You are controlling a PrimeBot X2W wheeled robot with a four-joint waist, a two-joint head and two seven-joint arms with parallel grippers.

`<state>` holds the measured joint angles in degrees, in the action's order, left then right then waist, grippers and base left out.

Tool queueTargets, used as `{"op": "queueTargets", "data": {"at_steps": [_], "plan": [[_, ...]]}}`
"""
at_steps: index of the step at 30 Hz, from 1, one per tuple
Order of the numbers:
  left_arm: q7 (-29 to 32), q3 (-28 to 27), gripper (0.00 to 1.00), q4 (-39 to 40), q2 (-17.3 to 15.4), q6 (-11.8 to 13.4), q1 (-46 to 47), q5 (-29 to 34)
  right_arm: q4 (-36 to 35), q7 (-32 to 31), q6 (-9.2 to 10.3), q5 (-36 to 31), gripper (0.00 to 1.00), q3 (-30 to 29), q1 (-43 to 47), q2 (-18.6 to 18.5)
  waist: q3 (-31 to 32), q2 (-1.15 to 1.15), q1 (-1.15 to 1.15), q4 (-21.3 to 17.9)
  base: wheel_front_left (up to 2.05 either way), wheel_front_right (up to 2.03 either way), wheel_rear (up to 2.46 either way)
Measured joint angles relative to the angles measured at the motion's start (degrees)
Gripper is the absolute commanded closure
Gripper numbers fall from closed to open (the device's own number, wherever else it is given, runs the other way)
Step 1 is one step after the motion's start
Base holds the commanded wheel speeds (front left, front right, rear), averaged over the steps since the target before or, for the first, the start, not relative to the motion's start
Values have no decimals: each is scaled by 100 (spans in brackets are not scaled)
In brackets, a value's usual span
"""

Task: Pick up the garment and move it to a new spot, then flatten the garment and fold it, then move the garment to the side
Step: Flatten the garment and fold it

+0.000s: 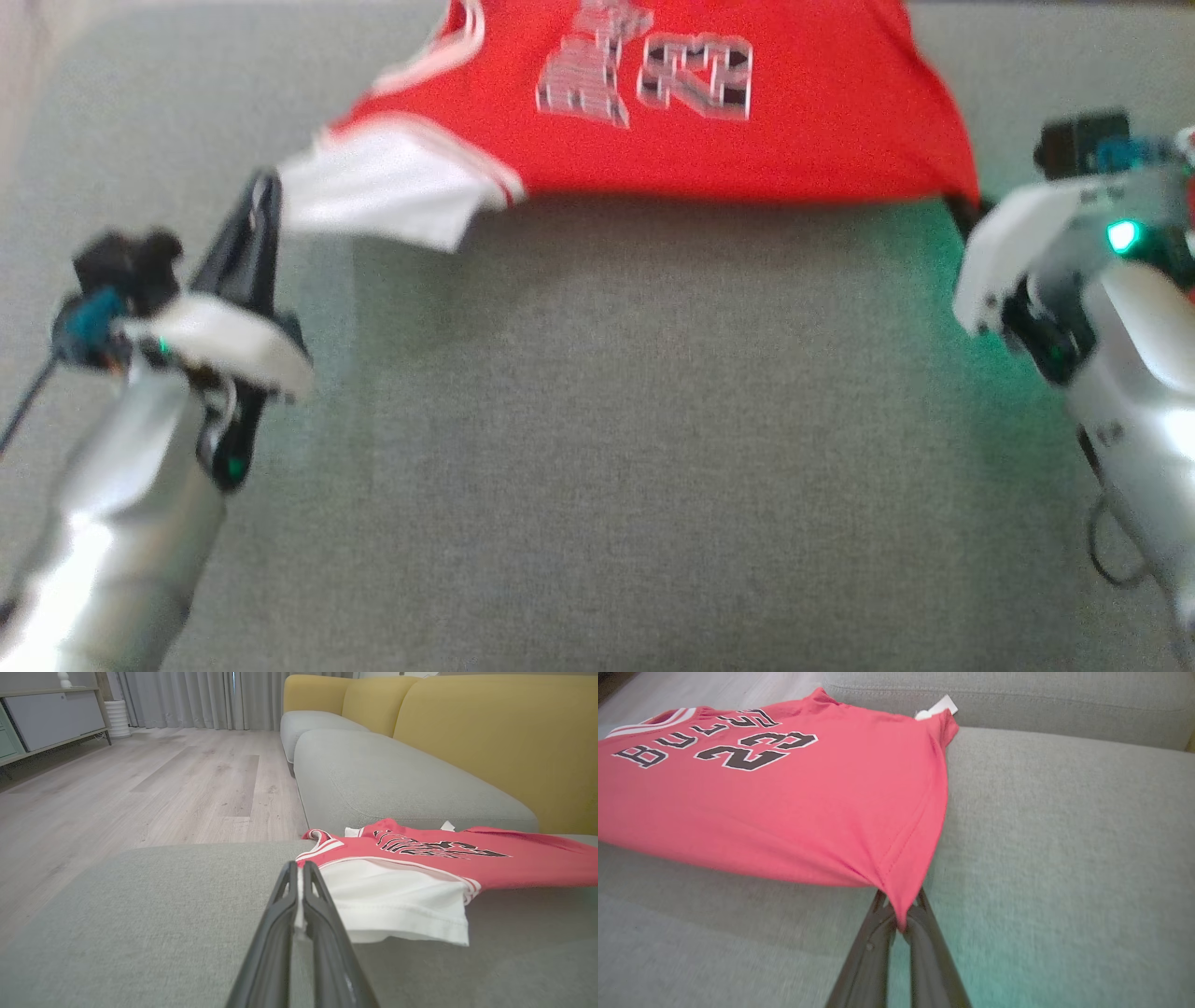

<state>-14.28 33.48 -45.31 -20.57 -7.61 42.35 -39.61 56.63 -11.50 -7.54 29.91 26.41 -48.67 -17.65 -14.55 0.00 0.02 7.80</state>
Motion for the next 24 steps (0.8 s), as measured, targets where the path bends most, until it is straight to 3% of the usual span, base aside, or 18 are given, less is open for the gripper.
{"op": "queueTargets", "data": {"at_steps": [4,10,17,24], "plan": [[0,10,100,326,-122,0,-612,20,-811,-380,0,824,100,573,615,-546,392,0,0,29,0,0,0],[0,14,100,854,-265,8,-1477,24,-1656,-681,0,1492,100,1302,1196,-1261,885,0,-1,58,0,0,0],[9,-45,100,1937,-514,348,-2737,-75,-2457,-1034,0,2224,100,1757,2056,-1914,1392,0,-1,52,0,0,0],[504,-9,100,3435,-1167,823,-3897,-76,-3487,-1601,0,2915,100,1837,2922,-2568,1574,0,-3,64,0,0,0]]}}
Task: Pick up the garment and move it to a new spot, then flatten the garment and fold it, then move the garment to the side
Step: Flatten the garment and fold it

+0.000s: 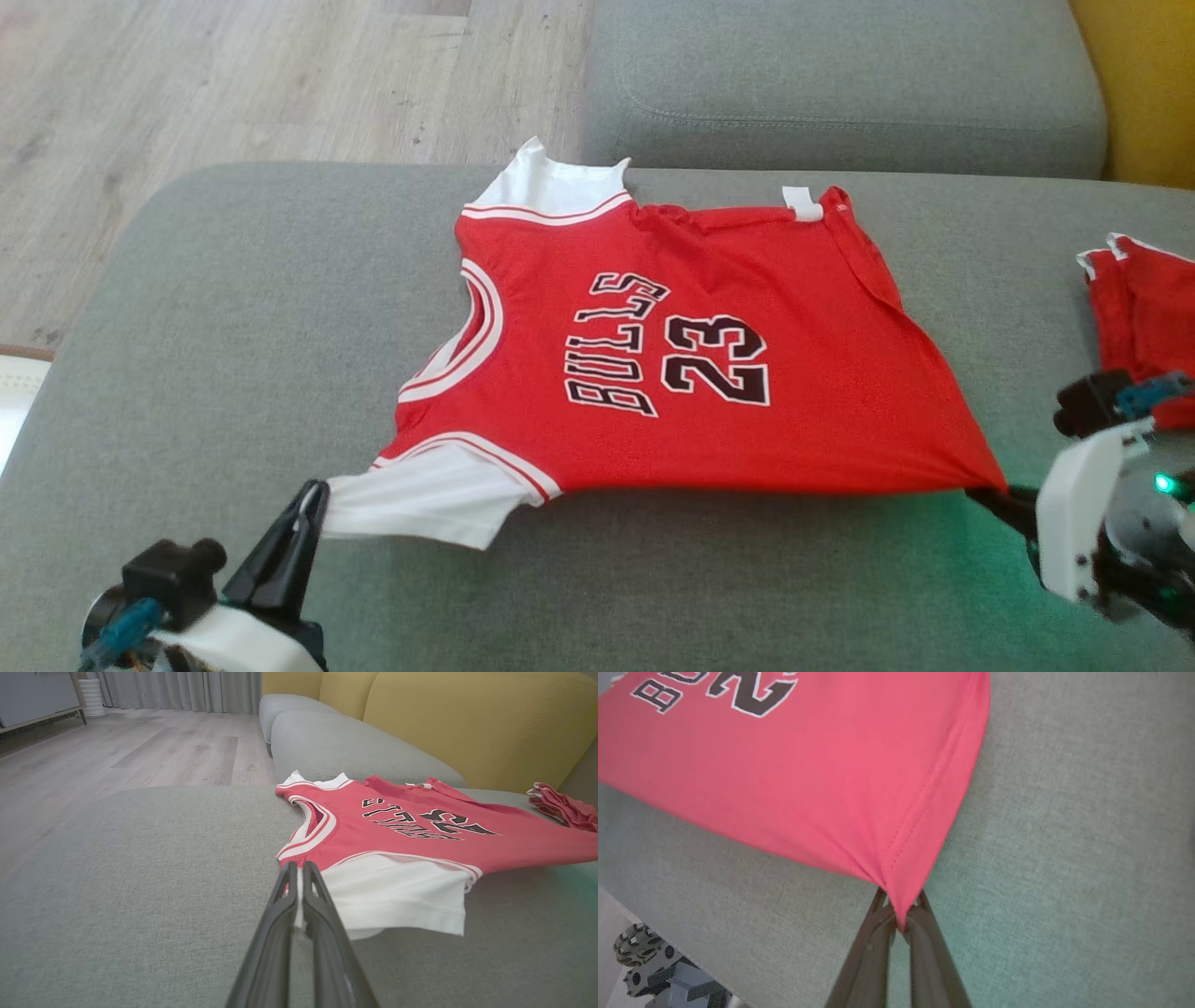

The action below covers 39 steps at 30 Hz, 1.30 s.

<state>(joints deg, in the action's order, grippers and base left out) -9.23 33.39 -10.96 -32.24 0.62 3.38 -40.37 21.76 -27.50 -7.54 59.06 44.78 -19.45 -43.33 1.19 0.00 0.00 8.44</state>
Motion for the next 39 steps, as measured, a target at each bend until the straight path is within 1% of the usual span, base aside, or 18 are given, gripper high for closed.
{"op": "queueTargets", "data": {"at_steps": [3,6,11,15,21,26,29,32,39], "plan": [[141,-4,100,466,-152,162,-179,-1,-290,-78,0,53,100,-94,178,-136,-44,0,1,12,0,0,0],[186,-8,100,642,-220,245,-202,2,-397,-136,0,51,100,-200,209,-168,-100,0,0,11,0,0,0],[371,2,100,809,-311,263,-51,93,-504,-314,0,-85,100,-483,198,-160,-287,0,0,6,0,0,0],[489,7,100,787,-335,231,441,227,-522,-494,0,-298,100,-691,-9,-75,-494,0,0,-8,0,0,0],[745,62,100,464,-339,-75,1350,403,-464,-815,0,-588,100,-957,-625,190,-877,0,0,-61,0,0,0],[994,282,100,-33,-337,-410,2058,627,-301,-1110,0,-826,100,-1006,-1014,466,-1214,0,-1,-130,0,0,0],[1077,436,100,-343,-325,-559,2479,789,-179,-1237,0,-953,100,-1007,-1204,570,-1395,0,-1,-175,0,0,0],[1125,586,100,-639,-264,-659,2887,886,-70,-1315,0,-1042,100,-1010,-1374,659,-1559,0,-1,-212,0,0,0],[1109,955,100,-1404,-65,-773,3841,1120,53,-1437,0,-1154,100,-999,-1752,743,-1889,0,-1,-278,0,0,0]]}}
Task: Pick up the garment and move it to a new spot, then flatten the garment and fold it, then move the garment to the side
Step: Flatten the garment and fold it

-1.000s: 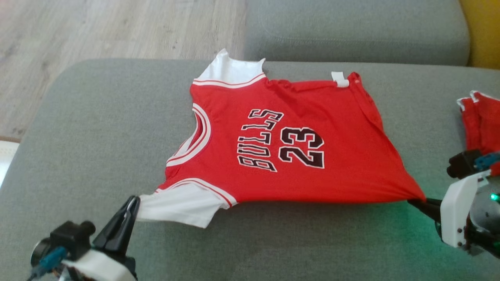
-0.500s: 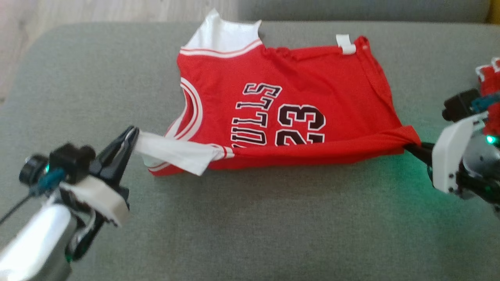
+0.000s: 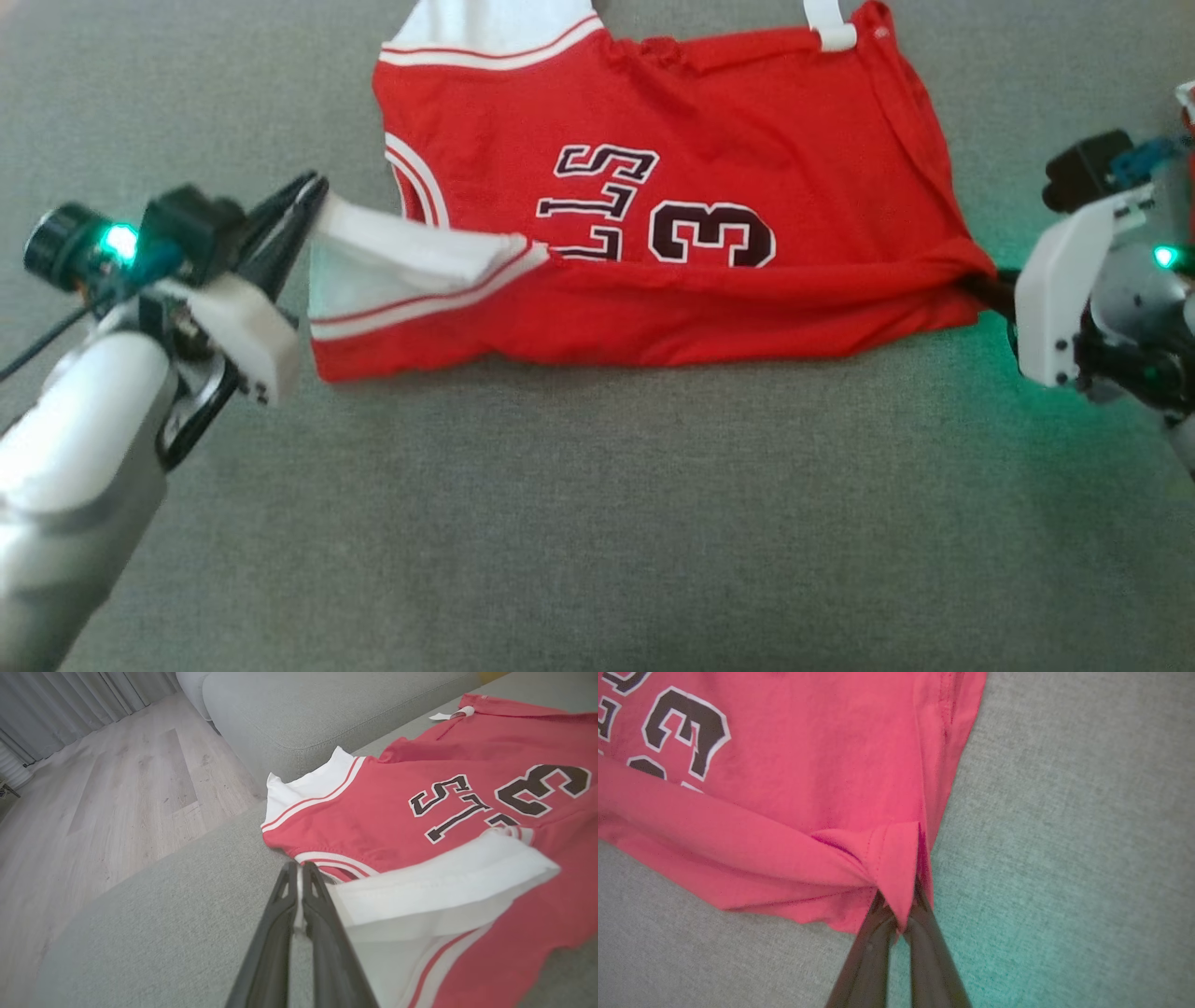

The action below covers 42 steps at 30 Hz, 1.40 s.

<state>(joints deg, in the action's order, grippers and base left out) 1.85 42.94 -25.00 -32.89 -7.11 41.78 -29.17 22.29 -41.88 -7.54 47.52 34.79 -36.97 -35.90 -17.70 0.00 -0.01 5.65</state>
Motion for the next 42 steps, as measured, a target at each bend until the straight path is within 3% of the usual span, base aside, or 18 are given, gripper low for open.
{"op": "queueTargets", "data": {"at_steps": [2,3,4,5,10,18,26,29,32,42], "plan": [[-34,130,100,-190,98,-3,216,0,66,-8,0,-22,100,-1,-121,66,-65,0,0,-20,0,0,0],[-48,181,100,-282,149,-15,308,-19,76,24,0,-38,0,-7,-173,99,-94,0,0,-31,0,0,0],[-68,199,8,-374,203,-46,388,-75,92,68,0,-67,0,-16,-233,129,-121,0,1,-43,0,0,0],[-98,208,0,-478,254,-47,474,-122,94,130,0,-120,0,-8,-294,137,-146,0,0,-52,0,0,0],[-568,170,0,-938,396,-8,992,-92,211,1141,0,-486,0,-132,-756,278,-214,0,0,-64,0,0,0],[-1595,-517,0,-1133,846,679,1037,-293,590,3218,0,-1042,0,-263,-955,557,45,0,1,-19,0,0,0],[-1660,-1956,0,504,1285,1240,-487,-134,831,5201,0,-1791,0,-1151,-27,1200,526,0,2,27,0,0,0],[-1660,-2224,0,858,1415,1272,-1055,78,848,5432,0,-2061,0,-1461,326,1428,652,0,3,23,0,0,0],[-1660,-2602,0,1240,1757,1258,-1779,263,765,5568,0,-2384,0,-1971,883,1816,819,0,2,21,0,0,0],[-1659,-3440,0,1423,2666,880,-3198,1021,-291,5625,0,-3393,0,-3134,2590,2936,1122,0,2,-90,0,0,0]]}}
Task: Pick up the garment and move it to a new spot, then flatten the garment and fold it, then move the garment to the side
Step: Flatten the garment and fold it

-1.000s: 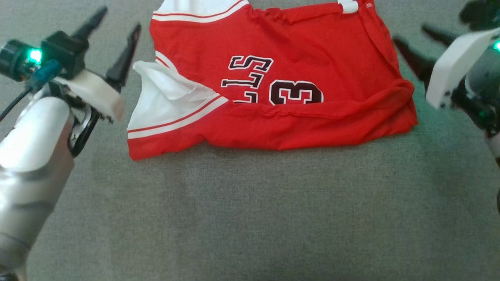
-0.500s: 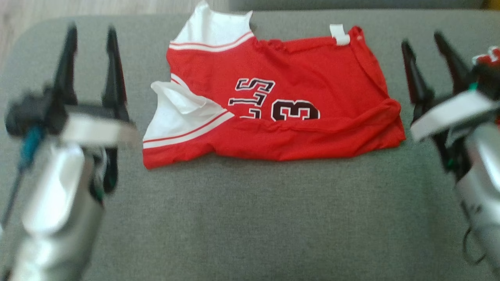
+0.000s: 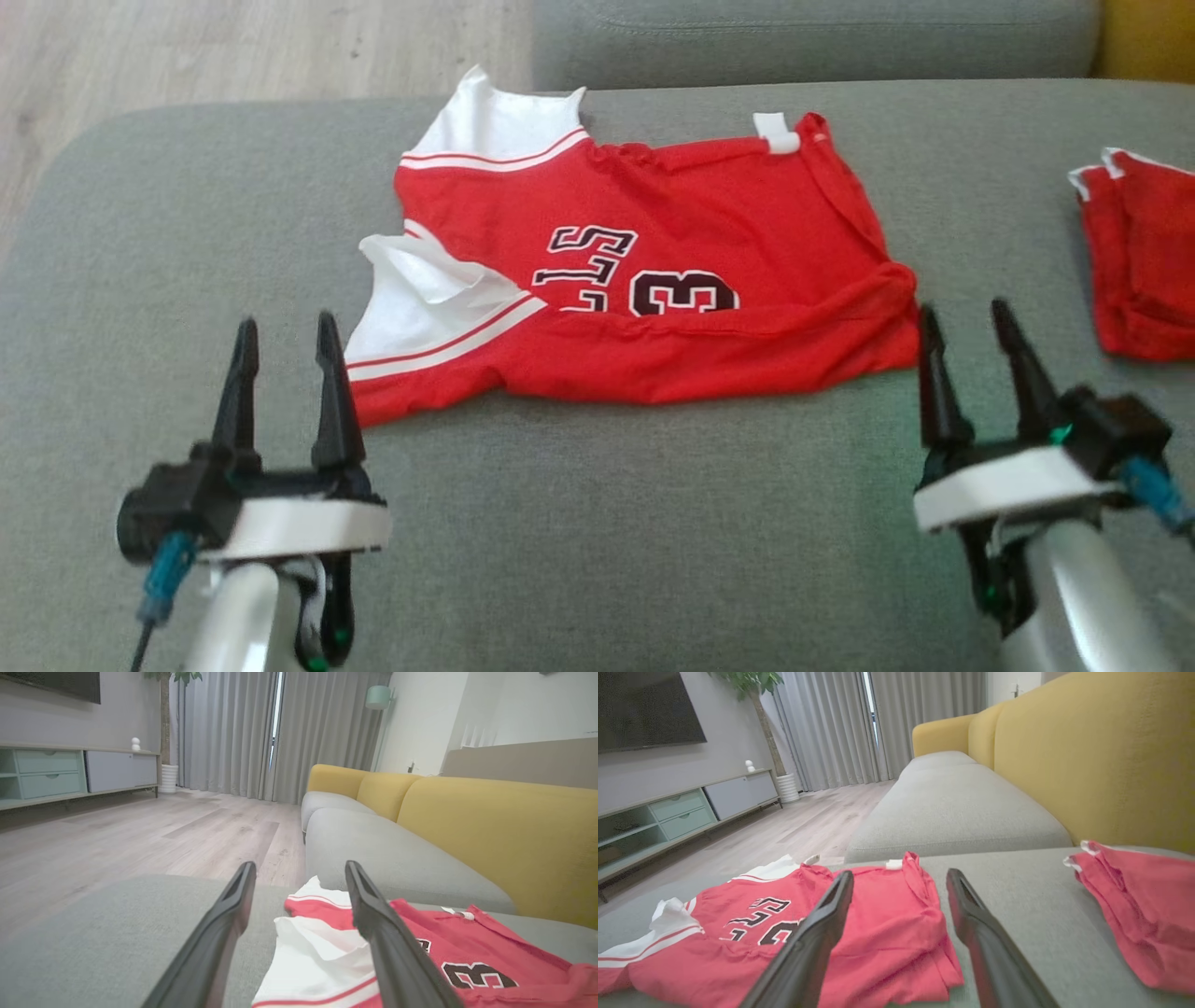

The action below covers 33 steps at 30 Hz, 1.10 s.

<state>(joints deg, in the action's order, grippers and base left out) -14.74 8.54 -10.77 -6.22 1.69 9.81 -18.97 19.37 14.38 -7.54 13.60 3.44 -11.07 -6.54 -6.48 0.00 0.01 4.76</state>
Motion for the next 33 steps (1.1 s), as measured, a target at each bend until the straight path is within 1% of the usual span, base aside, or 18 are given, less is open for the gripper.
{"op": "queueTargets", "data": {"at_steps": [3,6,8,12,15,20,24,30,32,33], "plan": [[1,-165,0,-67,142,-101,-174,194,-104,0,0,-127,0,-20,243,137,19,0,0,-75,0,0,0],[1,-324,0,-187,213,-225,-204,324,-171,0,0,-220,0,-9,238,191,21,0,-1,-148,0,0,0],[1,-416,0,-269,249,-257,-200,345,-220,0,0,-263,0,9,222,210,4,0,-1,-193,0,0,0],[3,-402,0,-1078,303,-478,-157,405,-219,0,0,-278,0,67,221,219,-31,0,-1,-291,0,0,0],[3,-401,0,-1641,314,-463,-15,455,-220,0,0,-277,0,105,219,219,-86,0,-1,-352,0,0,0],[272,-415,0,-2630,279,-241,581,545,-220,0,0,-277,0,160,130,222,-247,0,-2,-445,0,0,0],[363,-442,0,-3138,205,-174,928,550,-231,0,0,-303,0,191,-32,227,-391,0,-2,-534,0,0,0],[510,-460,0,-3661,122,-169,1260,534,-257,0,0,-313,0,188,-62,243,-575,0,-2,-654,0,0,0],[601,-423,0,-3782,97,-242,1389,534,-255,0,0,-361,0,178,-66,253,-608,0,-1,-678,0,0,0],[627,-402,51,-3825,77,-294,1452,535,-246,0,0,-369,0,168,-69,257,-617,0,-2,-686,0,0,0]]}}
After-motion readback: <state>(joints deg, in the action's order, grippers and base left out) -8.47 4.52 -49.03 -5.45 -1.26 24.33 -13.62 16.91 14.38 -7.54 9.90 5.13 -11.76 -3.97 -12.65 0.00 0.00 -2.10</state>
